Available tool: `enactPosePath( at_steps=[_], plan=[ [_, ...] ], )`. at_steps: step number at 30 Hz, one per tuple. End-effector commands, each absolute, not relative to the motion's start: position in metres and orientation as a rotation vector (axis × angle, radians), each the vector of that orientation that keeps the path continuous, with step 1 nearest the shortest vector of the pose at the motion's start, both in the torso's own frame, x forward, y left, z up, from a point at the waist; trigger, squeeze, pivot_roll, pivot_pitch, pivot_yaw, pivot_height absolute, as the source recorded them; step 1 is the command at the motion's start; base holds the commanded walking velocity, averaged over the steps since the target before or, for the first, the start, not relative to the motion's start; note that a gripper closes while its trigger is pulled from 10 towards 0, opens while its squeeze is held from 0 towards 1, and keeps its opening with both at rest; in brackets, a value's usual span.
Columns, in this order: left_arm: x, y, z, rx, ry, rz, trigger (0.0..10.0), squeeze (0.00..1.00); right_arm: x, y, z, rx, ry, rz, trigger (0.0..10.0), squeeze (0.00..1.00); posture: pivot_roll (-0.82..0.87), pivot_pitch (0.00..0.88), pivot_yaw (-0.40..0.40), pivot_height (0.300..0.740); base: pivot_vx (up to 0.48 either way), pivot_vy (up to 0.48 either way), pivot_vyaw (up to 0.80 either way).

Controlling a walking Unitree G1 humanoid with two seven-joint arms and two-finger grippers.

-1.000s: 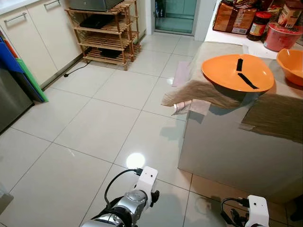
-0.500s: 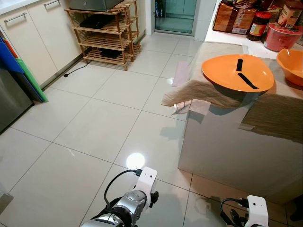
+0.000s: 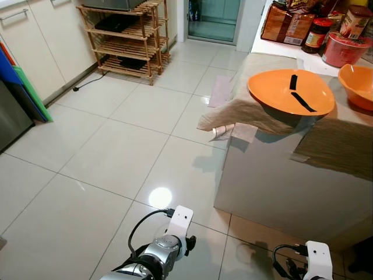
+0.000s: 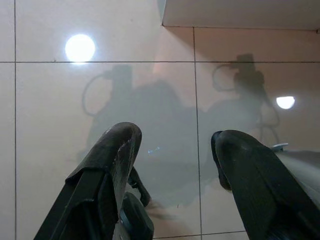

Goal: Setting the table

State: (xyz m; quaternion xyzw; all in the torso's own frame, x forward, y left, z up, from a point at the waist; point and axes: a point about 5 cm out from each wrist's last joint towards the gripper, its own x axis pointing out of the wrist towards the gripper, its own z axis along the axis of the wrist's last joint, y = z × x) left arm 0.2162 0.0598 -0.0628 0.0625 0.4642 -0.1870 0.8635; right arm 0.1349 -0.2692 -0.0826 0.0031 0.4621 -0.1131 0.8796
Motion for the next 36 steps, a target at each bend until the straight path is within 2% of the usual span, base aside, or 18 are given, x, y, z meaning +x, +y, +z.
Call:
enactPosePath(
  at_steps=[1,17,24,28,36],
  plan=[
    [0.218,0.058,-0.061,0.139,0.963,-0.401,10.0,0.00,0.135,-0.271,-0.082,0.000,0.965,-0.243,10.0,0.00,-0.13,0.000,-0.006,0.740,0.000,0.000,0.00],
    [0.218,0.055,-0.060,0.138,0.964,-0.415,10.0,0.00,0.134,-0.275,-0.081,0.000,0.960,-0.277,10.0,0.00,-0.16,0.000,-0.008,0.740,0.000,0.000,0.00],
    [0.215,0.051,-0.061,0.148,0.969,-0.443,10.0,0.00,0.130,-0.279,-0.081,-0.012,0.967,-0.290,10.0,0.00,-0.23,0.000,0.017,0.740,0.000,0.000,0.00],
    [0.215,0.053,-0.062,0.166,0.961,-0.477,10.0,0.00,0.126,-0.277,-0.083,0.017,0.967,-0.339,10.0,0.00,-0.22,0.000,0.054,0.740,0.000,0.000,0.00],
    [0.218,0.060,-0.062,0.158,0.955,-0.447,10.0,0.00,0.130,-0.268,-0.085,0.037,0.952,-0.318,10.0,0.00,-0.20,0.000,0.060,0.740,0.000,0.000,0.00]
  ],
)
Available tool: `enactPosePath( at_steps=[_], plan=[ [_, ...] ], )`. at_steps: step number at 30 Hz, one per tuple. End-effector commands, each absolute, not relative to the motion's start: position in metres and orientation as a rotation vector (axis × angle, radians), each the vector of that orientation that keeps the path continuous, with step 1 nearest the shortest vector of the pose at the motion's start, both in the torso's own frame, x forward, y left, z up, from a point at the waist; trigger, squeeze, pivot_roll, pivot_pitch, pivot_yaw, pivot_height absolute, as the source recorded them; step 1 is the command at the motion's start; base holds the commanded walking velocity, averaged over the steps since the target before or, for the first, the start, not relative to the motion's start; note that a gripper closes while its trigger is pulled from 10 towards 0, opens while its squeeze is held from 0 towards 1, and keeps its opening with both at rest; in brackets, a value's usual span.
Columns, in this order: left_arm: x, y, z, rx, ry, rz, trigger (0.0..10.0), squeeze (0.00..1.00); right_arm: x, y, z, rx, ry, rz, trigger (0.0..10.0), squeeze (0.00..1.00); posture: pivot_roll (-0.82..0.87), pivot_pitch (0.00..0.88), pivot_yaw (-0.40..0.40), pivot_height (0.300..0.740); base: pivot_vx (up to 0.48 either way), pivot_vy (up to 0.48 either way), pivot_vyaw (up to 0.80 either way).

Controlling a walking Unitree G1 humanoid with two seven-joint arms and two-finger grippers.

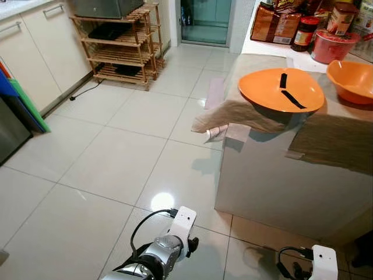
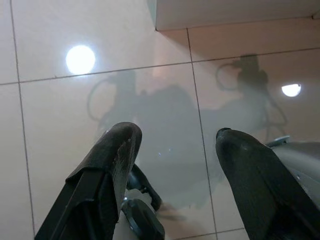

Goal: Setting the table

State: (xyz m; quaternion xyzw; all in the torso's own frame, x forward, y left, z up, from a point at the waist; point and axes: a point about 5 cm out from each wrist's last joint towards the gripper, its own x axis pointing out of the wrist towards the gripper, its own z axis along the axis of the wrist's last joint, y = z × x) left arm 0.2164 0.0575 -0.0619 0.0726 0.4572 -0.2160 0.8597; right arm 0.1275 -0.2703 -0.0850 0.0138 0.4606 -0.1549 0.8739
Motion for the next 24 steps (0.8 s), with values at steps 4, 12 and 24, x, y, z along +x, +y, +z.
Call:
enactPosePath(
  at_steps=[4,12,24],
  plan=[
    [0.219,0.063,-0.062,0.161,0.952,-0.426,10.0,0.00,0.133,-0.266,-0.085,0.031,0.949,-0.308,10.0,0.00,-0.19,0.000,0.053,0.740,0.000,0.000,0.00],
    [0.221,0.071,-0.062,0.100,0.940,-0.267,10.0,0.00,0.134,-0.264,-0.085,0.000,0.950,-0.344,10.0,0.00,-0.17,0.000,0.046,0.740,0.000,0.000,0.00],
    [0.222,0.076,-0.063,0.112,0.951,-0.166,10.0,0.00,0.134,-0.264,-0.085,-0.011,0.950,-0.372,10.0,0.00,-0.13,0.000,0.035,0.740,0.000,0.000,0.00]
  ],
)
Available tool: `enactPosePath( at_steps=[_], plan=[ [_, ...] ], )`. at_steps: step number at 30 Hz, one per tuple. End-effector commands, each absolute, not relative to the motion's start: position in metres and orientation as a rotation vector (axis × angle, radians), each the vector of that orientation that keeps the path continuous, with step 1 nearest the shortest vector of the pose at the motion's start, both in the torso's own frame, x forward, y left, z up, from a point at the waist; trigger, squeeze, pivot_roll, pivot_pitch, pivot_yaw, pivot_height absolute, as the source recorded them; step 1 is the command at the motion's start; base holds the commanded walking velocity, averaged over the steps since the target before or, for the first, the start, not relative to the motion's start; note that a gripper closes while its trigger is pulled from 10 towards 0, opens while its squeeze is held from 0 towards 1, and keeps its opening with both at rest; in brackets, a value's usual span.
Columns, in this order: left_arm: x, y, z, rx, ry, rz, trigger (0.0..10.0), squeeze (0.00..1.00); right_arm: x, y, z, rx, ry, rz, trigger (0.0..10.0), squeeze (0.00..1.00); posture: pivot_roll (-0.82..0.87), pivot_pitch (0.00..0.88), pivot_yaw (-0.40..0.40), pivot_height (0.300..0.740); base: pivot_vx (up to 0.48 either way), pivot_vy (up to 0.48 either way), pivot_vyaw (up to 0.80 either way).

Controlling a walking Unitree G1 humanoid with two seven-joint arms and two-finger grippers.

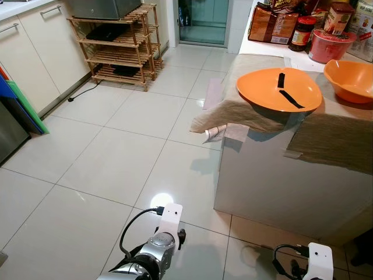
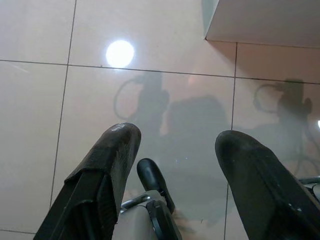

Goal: Setting the table

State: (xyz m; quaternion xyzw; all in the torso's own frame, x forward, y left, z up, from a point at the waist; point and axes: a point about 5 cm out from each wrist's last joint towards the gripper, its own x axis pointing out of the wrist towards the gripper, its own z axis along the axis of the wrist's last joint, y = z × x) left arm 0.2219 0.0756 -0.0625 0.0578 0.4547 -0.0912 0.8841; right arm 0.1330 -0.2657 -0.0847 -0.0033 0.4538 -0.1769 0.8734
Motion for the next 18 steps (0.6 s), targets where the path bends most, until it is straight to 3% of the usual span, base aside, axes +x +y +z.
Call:
enactPosePath(
  at_steps=[1,18],
  plan=[
    [0.2218,0.0763,-0.0627,0.118,0.950,-0.164,10.0,0.00,0.1345,-0.2643,-0.0848,-0.012,0.950,-0.376,10.0,0.00,-0.13,0.000,0.035,0.740,0.000,0.000,0.00],
    [0.2206,0.0745,-0.0626,0.099,0.937,-0.105,10.0,0.00,0.1319,-0.2672,-0.0845,0.018,0.938,-0.406,10.0,0.00,-0.11,0.000,0.026,0.740,0.000,0.000,0.00]
  ],
)
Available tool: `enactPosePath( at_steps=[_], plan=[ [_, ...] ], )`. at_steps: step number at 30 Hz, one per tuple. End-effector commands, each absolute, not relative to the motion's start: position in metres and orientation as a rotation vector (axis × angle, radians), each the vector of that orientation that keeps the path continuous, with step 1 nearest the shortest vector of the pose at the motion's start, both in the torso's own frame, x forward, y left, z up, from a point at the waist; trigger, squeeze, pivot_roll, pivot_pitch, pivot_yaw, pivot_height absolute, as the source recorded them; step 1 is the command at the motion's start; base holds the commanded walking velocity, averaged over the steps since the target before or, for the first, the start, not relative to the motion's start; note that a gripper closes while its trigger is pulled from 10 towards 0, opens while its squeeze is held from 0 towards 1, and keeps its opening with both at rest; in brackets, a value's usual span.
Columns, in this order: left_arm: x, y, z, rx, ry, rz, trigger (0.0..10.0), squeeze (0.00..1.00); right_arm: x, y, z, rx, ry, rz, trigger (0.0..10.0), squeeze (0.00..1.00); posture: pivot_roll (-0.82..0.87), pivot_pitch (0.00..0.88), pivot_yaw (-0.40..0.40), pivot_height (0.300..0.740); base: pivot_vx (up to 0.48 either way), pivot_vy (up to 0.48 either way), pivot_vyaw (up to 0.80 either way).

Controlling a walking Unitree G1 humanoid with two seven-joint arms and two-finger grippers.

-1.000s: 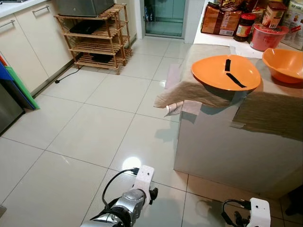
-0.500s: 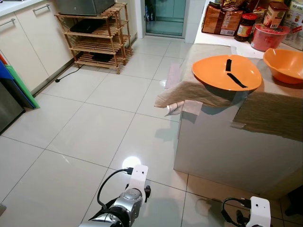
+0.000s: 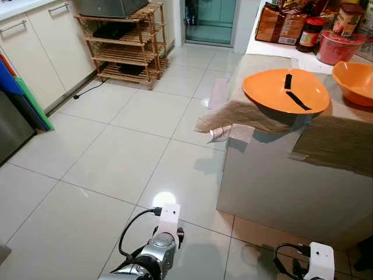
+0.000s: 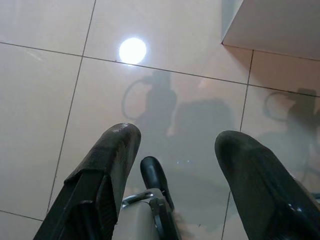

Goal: Setting the table

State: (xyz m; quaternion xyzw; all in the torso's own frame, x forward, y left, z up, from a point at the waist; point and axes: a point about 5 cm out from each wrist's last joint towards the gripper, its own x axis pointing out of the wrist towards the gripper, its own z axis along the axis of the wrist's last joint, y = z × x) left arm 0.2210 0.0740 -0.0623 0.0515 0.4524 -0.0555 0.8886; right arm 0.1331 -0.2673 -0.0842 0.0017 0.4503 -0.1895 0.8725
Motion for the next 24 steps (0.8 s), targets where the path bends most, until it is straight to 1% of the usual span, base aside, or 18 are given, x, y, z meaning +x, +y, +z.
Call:
enactPosePath(
  at_steps=[1,24],
  plan=[
    [0.2206,0.0744,-0.0626,0.098,0.938,-0.106,10.0,0.00,0.1319,-0.2672,-0.0845,0.018,0.938,-0.406,10.0,0.00,-0.11,0.000,0.026,0.740,0.000,0.000,0.00],
    [0.2207,0.0730,-0.0624,0.107,0.942,-0.130,10.0,0.00,0.1326,-0.2677,-0.0842,0.015,0.940,-0.396,10.0,0.00,-0.12,0.000,0.025,0.740,0.000,0.000,0.00]
  ],
)
